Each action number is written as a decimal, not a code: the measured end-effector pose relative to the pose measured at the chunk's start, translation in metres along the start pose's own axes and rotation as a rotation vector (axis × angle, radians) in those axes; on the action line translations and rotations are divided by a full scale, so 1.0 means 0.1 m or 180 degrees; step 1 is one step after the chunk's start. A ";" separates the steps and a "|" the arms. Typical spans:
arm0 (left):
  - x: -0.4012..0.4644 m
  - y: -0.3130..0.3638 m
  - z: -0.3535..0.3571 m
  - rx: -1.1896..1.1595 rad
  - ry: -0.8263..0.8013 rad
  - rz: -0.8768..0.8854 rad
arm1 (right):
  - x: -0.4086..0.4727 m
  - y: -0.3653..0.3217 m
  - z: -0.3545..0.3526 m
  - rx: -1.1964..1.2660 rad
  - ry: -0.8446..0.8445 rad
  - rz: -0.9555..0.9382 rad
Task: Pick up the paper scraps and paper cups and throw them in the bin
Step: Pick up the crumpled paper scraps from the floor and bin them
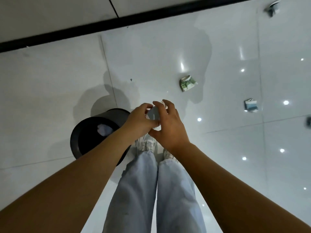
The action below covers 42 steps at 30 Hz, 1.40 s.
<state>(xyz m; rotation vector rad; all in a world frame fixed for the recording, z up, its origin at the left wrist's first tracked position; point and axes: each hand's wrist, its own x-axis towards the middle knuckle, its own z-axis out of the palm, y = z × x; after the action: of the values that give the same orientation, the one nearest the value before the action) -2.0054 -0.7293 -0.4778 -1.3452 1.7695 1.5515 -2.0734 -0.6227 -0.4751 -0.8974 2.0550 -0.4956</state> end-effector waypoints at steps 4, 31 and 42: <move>-0.28 0.29 -0.09 0.0194 0.0094 0.0099 | -0.21 -0.28 -0.36 0.0047 0.0001 0.0091; 0.56 1.16 -0.04 0.0673 0.0719 -0.0073 | 0.73 0.83 -1.43 -0.0499 -0.0009 0.0990; 2.13 0.28 0.32 0.0835 0.0806 0.0251 | 1.97 2.09 -0.21 -0.0873 -0.0117 0.1041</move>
<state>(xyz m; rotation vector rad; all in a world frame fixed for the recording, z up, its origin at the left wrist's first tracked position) -2.1319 -0.7831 -0.6462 -1.4024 2.1167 1.1744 -2.2589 -0.6287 -0.6955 -0.6966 2.2137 -0.0207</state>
